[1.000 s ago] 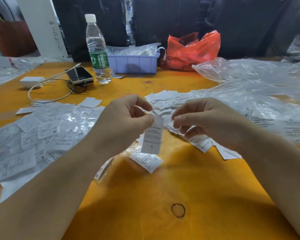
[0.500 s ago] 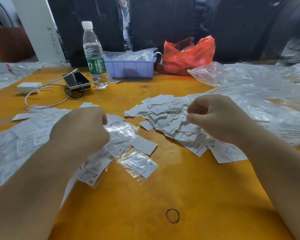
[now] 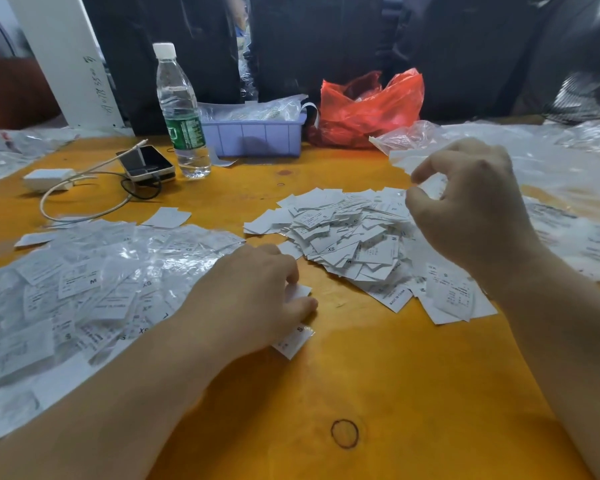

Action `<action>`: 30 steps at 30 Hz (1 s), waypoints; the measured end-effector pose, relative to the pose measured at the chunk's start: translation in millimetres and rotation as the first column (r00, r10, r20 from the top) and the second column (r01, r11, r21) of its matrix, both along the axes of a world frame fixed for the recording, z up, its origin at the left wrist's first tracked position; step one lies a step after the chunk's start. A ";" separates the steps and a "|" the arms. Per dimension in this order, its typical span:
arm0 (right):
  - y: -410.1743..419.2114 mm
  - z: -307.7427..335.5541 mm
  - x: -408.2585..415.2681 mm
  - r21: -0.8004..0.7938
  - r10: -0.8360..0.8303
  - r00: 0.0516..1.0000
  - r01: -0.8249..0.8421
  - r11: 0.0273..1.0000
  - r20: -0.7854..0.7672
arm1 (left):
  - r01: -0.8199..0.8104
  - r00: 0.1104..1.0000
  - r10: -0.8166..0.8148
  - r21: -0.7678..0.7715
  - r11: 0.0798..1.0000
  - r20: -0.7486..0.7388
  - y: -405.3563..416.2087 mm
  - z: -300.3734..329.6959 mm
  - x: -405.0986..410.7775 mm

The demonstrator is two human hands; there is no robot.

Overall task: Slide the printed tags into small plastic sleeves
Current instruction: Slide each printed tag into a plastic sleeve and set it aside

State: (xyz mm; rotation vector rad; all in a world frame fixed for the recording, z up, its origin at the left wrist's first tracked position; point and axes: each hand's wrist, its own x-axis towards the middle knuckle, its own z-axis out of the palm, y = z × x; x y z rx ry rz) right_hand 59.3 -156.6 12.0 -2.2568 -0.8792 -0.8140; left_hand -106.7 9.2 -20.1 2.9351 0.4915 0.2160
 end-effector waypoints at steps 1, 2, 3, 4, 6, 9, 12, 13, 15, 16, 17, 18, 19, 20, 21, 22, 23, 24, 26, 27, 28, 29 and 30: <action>-0.8 1.9 -1.7 0.034 -0.014 1.000 0.013 0.999 0.025 | 0.004 1.000 -0.004 -0.001 1.000 0.024 -0.2 0.3 -0.7; -2.0 4.7 -3.4 0.068 -0.030 0.998 0.026 0.997 0.054 | 0.008 0.999 -0.008 -0.001 1.000 0.047 -0.7 0.5 -1.3; -3.4 7.7 -4.5 0.094 -0.050 0.996 0.043 0.995 0.078 | 0.012 0.998 -0.012 0.000 1.000 0.067 -1.1 0.5 -2.0; -4.7 9.9 -4.1 0.106 -0.072 0.993 0.063 0.992 0.088 | 0.014 0.997 -0.014 -0.004 1.000 0.082 -1.6 0.8 -2.6; -6.9 10.6 0.8 0.078 -0.082 0.996 0.079 0.994 0.032 | 0.013 0.994 -0.010 -0.029 0.999 0.107 -2.0 1.7 -3.4; -4.7 5.6 4.7 -0.151 -0.059 0.974 0.026 0.988 -0.220 | 0.015 0.991 -0.005 -0.072 0.997 0.137 -3.0 3.9 -4.2; -0.8 -4.0 7.4 -0.261 -0.095 0.935 0.003 0.965 -0.341 | 0.025 0.989 -0.011 -0.095 0.995 0.145 -4.8 5.4 -4.2; -0.5 -4.2 8.0 -0.214 -0.085 0.940 0.013 0.977 -0.330 | 0.026 0.987 -0.008 -0.106 0.994 0.163 -5.1 5.5 -4.0; -3.1 -0.8 11.8 -0.090 -0.072 0.973 0.054 0.994 -0.220 | 0.037 0.976 -0.010 -0.122 0.992 0.218 -5.9 5.7 -4.4; -5.8 2.1 13.5 -0.041 -0.070 0.985 0.064 0.997 -0.160 | 0.051 0.967 -0.018 -0.126 0.991 0.252 -6.5 6.0 -4.8; -8.2 4.2 14.3 -0.011 -0.055 0.992 0.054 0.998 -0.111 | 0.067 0.956 -0.026 -0.133 0.989 0.291 -6.8 6.1 -5.5; -9.3 5.5 13.4 -0.004 -0.021 0.997 0.021 1.000 -0.080 | 0.084 0.943 -0.032 -0.144 0.986 0.330 -6.9 6.0 -6.1; -8.9 6.2 11.0 -0.023 0.026 0.997 -0.028 0.999 -0.079 | 0.099 0.932 -0.036 -0.157 0.983 0.360 -6.8 5.9 -6.5; -7.3 5.8 7.8 -0.066 0.079 0.991 -0.086 0.994 -0.106 | 0.113 0.926 -0.039 -0.175 0.978 0.376 -6.6 5.5 -6.3; -5.7 5.1 4.6 -0.136 0.120 0.979 -0.143 0.980 -0.162 | 0.126 0.923 -0.040 -0.203 0.971 0.383 -6.5 4.9 -5.9; -4.8 4.6 2.6 -0.228 0.135 0.961 -0.191 0.955 -0.239 | 0.141 0.921 -0.036 -0.244 0.959 0.389 -6.7 4.4 -5.1; -4.9 4.7 1.5 -0.324 0.114 0.940 -0.222 0.920 -0.321 | 0.157 0.917 -0.030 -0.290 0.944 0.399 -7.3 4.0 -4.7; -5.6 5.3 1.7 -0.397 0.068 0.918 -0.235 0.887 -0.391 | 0.172 0.910 -0.023 -0.328 0.929 0.413 -7.4 3.4 -4.4; -9.1 6.6 4.0 -0.462 -0.023 0.891 -0.213 0.861 -0.454 | 0.192 0.898 -0.014 -0.364 0.911 0.439 -7.8 3.0 -4.5; -9.9 7.1 5.6 -0.469 -0.052 0.888 -0.191 0.862 -0.458 | 0.196 0.896 -0.012 -0.370 0.908 0.444 -7.5 2.5 -4.5; -10.2 7.8 6.6 -0.454 -0.065 0.894 -0.162 0.876 -0.444 | 0.198 0.895 -0.012 -0.373 0.906 0.446 -7.2 2.1 -4.1; -9.9 8.2 7.7 -0.409 -0.064 0.913 -0.117 0.905 -0.402 | 0.200 0.896 -0.014 -0.375 0.905 0.445 -7.0 1.8 -3.9; -9.8 8.9 8.5 -0.330 -0.061 0.942 -0.055 0.942 -0.331 | 0.202 0.897 -0.014 -0.381 0.902 0.443 -6.7 1.4 -3.6</action>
